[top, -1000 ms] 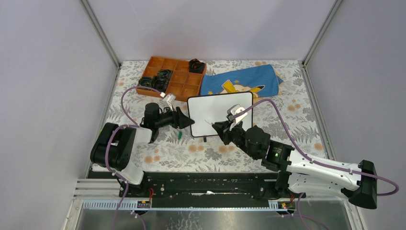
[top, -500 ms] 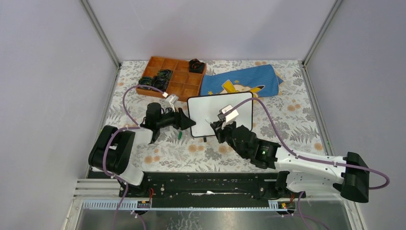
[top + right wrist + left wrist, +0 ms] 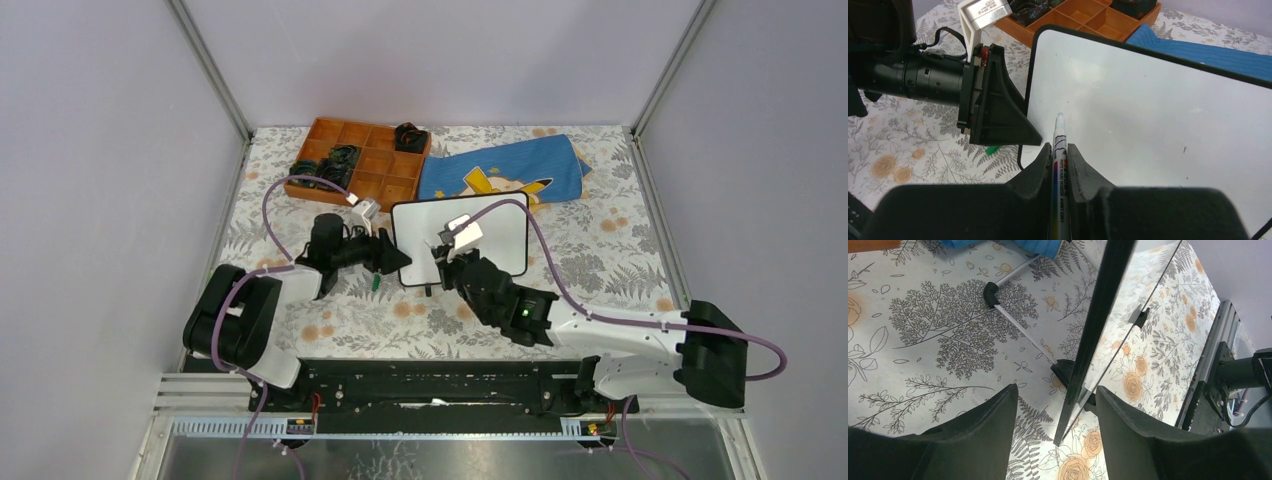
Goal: Write a sentence on the whiteboard
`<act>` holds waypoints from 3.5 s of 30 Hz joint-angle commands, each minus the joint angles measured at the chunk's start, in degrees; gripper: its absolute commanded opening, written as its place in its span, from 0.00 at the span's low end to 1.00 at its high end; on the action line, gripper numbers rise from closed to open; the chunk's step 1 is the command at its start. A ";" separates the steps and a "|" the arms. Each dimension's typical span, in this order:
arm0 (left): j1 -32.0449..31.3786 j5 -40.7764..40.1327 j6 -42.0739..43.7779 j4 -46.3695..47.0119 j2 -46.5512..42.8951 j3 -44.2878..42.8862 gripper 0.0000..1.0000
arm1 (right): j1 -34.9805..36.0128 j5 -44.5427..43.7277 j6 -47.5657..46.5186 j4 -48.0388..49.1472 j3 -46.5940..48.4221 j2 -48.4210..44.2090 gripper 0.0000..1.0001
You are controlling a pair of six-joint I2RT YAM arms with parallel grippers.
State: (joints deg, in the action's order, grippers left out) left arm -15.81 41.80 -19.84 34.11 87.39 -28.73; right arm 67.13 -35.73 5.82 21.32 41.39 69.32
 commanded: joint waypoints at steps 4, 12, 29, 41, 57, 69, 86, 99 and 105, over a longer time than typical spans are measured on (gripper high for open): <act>-0.70 -2.51 3.12 -2.75 -1.53 -2.16 0.65 | 0.33 -3.95 -0.74 4.38 6.70 4.84 0.00; -1.05 -3.02 3.69 -3.56 -1.77 -2.44 0.65 | -0.63 -4.75 -1.17 4.69 9.44 9.35 0.00; -1.94 -3.82 4.67 -5.21 -2.23 -2.97 0.64 | -2.68 -4.92 -0.13 6.84 10.80 13.22 0.00; -2.44 -4.30 5.22 -6.16 -2.31 -3.34 0.64 | -3.64 -4.30 -0.38 8.56 11.47 14.49 0.00; -2.97 -4.69 5.69 -7.03 -2.28 -3.66 0.64 | -5.25 -3.56 0.70 8.46 11.73 15.67 0.00; -3.21 -5.05 6.01 -7.65 -2.24 -3.88 0.64 | -5.36 -3.63 1.51 6.58 10.80 15.55 0.00; -3.61 -5.71 6.48 -8.68 -2.29 -4.10 0.64 | -5.43 -4.13 2.66 4.44 7.83 13.29 0.00; -3.96 -6.14 6.91 -9.27 -2.32 -4.22 0.63 | -5.36 -3.44 2.59 5.45 6.14 10.69 0.00; -4.03 -6.38 7.00 -9.65 -2.17 -4.40 0.63 | -5.42 -3.47 2.08 6.91 6.34 7.87 0.00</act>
State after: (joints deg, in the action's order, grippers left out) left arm -19.51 36.38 -14.35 24.75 86.39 -31.81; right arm 62.19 -38.28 7.81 24.69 46.81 80.51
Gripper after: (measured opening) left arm 0.635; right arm 0.161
